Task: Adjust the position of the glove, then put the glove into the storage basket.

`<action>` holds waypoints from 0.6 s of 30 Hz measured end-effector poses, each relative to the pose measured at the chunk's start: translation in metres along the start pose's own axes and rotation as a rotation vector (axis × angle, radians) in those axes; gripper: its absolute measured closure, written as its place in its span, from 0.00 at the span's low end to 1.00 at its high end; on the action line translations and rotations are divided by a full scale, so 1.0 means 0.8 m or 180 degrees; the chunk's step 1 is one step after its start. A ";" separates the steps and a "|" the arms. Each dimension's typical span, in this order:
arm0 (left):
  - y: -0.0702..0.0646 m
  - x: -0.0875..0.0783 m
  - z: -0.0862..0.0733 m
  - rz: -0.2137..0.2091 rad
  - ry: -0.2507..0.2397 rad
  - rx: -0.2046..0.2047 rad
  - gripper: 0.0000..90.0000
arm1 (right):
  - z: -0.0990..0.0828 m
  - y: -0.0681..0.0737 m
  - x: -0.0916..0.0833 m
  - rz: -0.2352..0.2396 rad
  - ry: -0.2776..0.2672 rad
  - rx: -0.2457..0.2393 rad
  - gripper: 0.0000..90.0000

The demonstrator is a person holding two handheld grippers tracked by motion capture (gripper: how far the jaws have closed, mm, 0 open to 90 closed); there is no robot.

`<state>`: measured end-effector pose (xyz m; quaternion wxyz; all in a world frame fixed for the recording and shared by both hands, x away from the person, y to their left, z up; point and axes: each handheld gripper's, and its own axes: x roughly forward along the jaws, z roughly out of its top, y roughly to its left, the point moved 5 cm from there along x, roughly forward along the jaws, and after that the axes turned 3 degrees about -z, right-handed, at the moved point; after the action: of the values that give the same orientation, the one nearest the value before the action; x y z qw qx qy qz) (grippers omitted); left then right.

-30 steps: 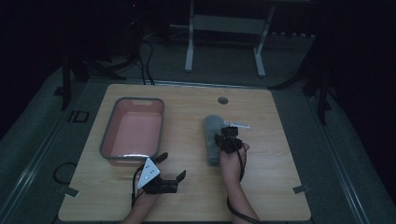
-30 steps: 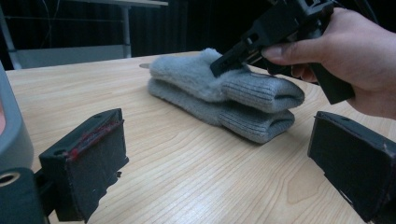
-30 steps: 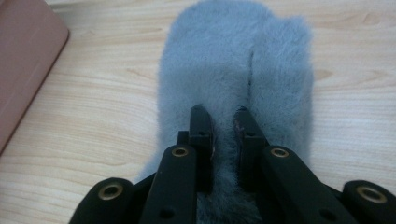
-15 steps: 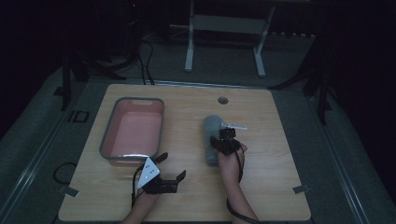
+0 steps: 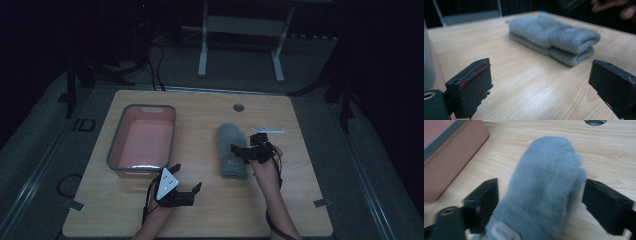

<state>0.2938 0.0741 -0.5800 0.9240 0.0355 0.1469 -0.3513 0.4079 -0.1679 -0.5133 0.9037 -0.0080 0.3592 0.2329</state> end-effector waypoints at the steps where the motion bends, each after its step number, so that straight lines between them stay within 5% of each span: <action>1: -0.001 0.001 0.001 -0.0034 0.0031 -0.0037 0.06 | 0.001 -0.004 -0.005 0.0010 -0.0081 -0.0107 0.15; 4: -0.005 0.004 0.010 -0.0155 0.0087 -0.0125 0.06 | 0.000 -0.019 -0.017 0.0048 -0.0266 -0.0446 0.17; 7: -0.009 0.011 0.030 -0.0327 0.0081 -0.0241 0.06 | -0.005 -0.035 -0.024 0.0179 -0.0290 -0.0378 0.19; 12: -0.007 0.028 0.055 -0.0396 0.0142 -0.0323 0.06 | -0.013 -0.056 -0.031 0.0150 -0.0167 -0.0155 0.17; 15: -0.004 0.049 0.075 -0.0379 0.0258 -0.0276 0.06 | -0.009 -0.056 -0.028 0.0218 -0.0134 -0.0138 0.14; 18: 0.005 0.076 0.092 -0.0423 0.0318 -0.0414 0.06 | -0.004 -0.047 -0.018 0.0239 -0.0109 -0.0179 0.11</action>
<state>0.3574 0.0256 -0.5280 0.8905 -0.0170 0.2173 -0.3993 0.4126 -0.2085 -0.5119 0.8998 -0.0160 0.3370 0.2767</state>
